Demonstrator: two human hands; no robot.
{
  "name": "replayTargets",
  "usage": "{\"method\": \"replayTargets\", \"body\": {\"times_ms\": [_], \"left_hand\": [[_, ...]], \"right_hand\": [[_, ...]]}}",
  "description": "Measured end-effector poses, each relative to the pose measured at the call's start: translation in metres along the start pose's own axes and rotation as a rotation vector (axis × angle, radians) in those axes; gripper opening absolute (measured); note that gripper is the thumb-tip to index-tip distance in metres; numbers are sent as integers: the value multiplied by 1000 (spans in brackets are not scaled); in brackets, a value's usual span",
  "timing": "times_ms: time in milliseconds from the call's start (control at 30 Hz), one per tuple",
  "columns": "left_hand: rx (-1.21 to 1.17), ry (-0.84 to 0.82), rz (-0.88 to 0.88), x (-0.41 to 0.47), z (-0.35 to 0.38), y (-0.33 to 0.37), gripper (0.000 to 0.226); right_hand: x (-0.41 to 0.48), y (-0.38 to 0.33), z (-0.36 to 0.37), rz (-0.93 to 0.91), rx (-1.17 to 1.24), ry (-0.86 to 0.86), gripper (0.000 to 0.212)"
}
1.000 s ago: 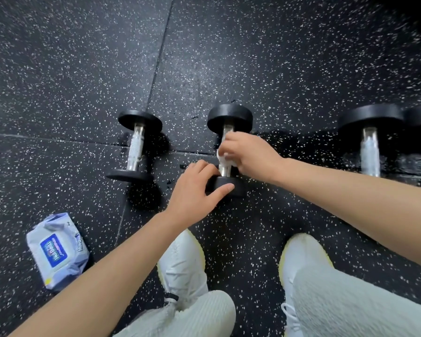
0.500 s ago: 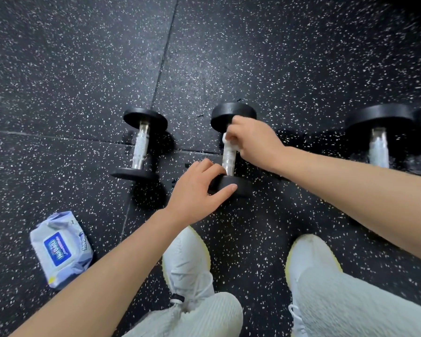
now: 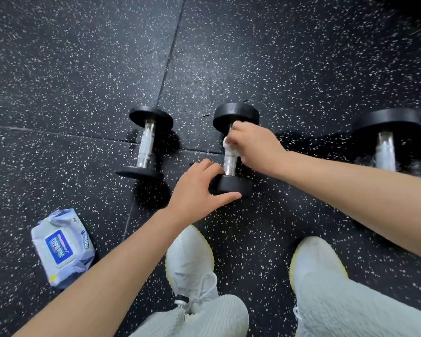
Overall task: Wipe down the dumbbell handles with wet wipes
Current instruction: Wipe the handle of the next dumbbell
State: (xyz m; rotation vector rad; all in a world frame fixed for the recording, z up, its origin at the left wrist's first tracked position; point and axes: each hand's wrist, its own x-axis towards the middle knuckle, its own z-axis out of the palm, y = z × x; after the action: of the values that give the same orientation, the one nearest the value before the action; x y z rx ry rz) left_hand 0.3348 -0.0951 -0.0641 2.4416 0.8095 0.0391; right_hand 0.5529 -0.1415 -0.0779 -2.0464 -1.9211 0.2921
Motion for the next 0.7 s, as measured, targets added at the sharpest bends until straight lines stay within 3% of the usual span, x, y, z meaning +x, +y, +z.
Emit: {"method": "replayTargets", "body": {"times_ms": [67, 233, 333, 433, 533, 700], "left_hand": [[6, 6, 3, 0, 1, 0, 55], [60, 30, 63, -1, 5, 0, 56], [50, 25, 47, -2, 5, 3, 55], [83, 20, 38, 0, 4, 5, 56], [122, 23, 17, 2, 3, 8, 58], [137, 43, 4, 2, 4, 6, 58]], "right_hand": [[6, -4, 2, 80, 19, 32, 17], [-25, -13, 6, -150, 137, -145, 17], [-22, -7, -3, -164, 123, -187, 17], [4, 3, -3, 9, 7, -77, 23], [12, -3, 0, 171, -110, 27, 16], [-20, -16, 5, -56, -90, -85, 26]]}}
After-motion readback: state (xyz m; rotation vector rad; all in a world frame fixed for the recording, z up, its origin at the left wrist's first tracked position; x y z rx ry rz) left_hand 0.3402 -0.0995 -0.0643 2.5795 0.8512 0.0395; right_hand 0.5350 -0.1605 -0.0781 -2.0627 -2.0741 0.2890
